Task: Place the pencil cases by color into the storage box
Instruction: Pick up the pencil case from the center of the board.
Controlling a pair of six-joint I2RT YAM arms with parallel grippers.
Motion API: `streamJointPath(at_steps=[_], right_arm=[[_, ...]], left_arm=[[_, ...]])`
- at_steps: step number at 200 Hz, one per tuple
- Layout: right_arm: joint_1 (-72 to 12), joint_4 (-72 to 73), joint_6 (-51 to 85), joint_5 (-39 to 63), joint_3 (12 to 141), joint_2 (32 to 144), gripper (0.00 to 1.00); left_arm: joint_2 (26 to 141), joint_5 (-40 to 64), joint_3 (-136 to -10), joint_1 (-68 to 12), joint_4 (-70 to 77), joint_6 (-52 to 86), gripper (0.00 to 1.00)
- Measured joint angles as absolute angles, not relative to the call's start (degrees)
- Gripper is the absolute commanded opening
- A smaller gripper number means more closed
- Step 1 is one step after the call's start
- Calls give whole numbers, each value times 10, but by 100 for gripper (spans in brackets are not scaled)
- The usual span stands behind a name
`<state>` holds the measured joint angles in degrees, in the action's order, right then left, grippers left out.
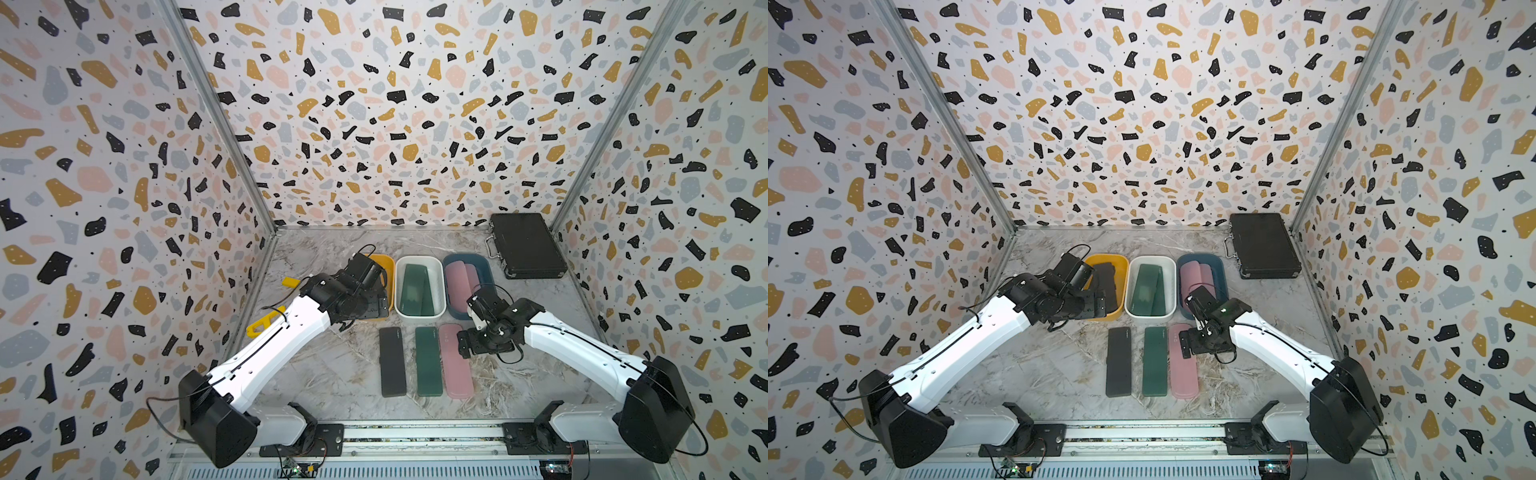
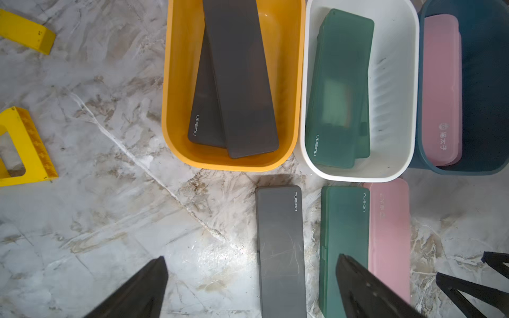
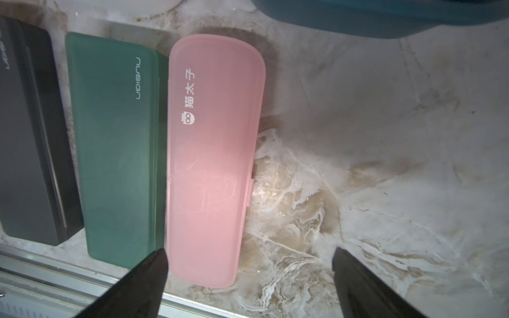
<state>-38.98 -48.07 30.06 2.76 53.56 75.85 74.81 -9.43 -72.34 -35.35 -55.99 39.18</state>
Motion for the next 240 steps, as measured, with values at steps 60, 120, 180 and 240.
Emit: streamJointPath(at_steps=[60, 120, 180, 240], right_arm=[[-434, -447, 321, 18, 536, 823, 100], [-454, -413, 345, 8, 536, 866, 100], [-463, -394, 364, 0, 537, 892, 100], [-468, -382, 383, -9, 537, 903, 100]], left_arm=[[717, -88, -672, -354, -558, 414, 100], [695, -82, -650, -354, -553, 420, 100], [687, -80, -642, -354, -552, 423, 100], [685, -80, -641, -354, -552, 423, 100]])
